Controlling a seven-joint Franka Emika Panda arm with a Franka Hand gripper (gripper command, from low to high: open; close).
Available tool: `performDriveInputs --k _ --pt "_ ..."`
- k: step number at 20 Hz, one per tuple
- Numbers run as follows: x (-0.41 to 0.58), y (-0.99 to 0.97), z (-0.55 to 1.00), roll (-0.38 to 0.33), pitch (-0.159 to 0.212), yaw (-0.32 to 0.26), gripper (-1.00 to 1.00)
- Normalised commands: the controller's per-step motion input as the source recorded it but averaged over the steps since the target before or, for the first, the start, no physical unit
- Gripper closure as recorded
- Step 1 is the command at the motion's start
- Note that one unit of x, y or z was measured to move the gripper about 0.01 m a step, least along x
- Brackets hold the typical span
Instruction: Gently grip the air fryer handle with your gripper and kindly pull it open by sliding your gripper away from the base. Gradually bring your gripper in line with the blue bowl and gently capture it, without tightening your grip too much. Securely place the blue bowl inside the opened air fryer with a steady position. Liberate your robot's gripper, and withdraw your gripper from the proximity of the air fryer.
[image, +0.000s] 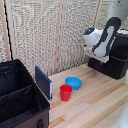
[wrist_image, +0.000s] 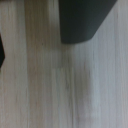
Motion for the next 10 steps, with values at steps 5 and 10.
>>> performDriveInputs --k 5,10 --pt "-0.15 -0.46 0.06 -0.088 0.039 0.19 -1.0" --pt "0.029 -0.41 0.21 -0.079 0.0 0.179 1.0"
